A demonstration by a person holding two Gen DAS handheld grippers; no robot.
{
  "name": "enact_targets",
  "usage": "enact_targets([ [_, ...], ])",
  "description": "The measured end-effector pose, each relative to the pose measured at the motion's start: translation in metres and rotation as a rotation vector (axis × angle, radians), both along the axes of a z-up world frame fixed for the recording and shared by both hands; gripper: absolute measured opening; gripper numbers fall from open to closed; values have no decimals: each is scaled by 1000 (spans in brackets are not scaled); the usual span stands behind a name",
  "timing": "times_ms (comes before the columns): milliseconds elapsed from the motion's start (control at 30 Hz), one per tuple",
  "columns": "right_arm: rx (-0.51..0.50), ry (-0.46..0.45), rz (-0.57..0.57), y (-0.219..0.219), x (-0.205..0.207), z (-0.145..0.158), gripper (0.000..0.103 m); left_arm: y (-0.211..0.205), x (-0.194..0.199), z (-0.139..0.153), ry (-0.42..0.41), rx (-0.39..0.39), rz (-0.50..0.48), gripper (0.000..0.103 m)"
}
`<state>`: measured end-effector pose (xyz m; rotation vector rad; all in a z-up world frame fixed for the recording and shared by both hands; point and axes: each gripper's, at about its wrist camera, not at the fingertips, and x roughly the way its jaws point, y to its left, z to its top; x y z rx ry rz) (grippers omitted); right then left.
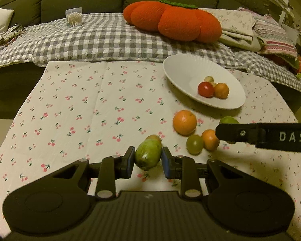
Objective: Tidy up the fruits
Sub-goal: 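Grasp a green lime with the left tool while the right tool grasps another lime, then carry both limes over the white plate and open both tools to release them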
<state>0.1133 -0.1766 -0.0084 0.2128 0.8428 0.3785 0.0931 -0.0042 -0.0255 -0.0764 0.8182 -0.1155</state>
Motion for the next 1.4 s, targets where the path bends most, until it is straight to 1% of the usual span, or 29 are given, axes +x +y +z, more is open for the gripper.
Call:
enact_targets([
  [267,33,-28,-67,-28,8,13,25,-19,14,16,-37,-12,-22,26],
  [533,35,-39,-121,-48,17,14,25,-39,31,22,-63,-15,-48,26],
  [767,42,-47,-161,-65,24,16,25,-50,45,20,-97,-12,-69,26],
  [1000,42,-52,-203,-81,37,17,25,-66,62,14,-151,-1,-128,26],
  [1233,27,-44,-257,-95,65,10,25,-74,89,7,-163,-14,-166,26],
  [1400,25,-23,-286,-102,88,-3,25,-82,101,0,-168,13,-195,26],
])
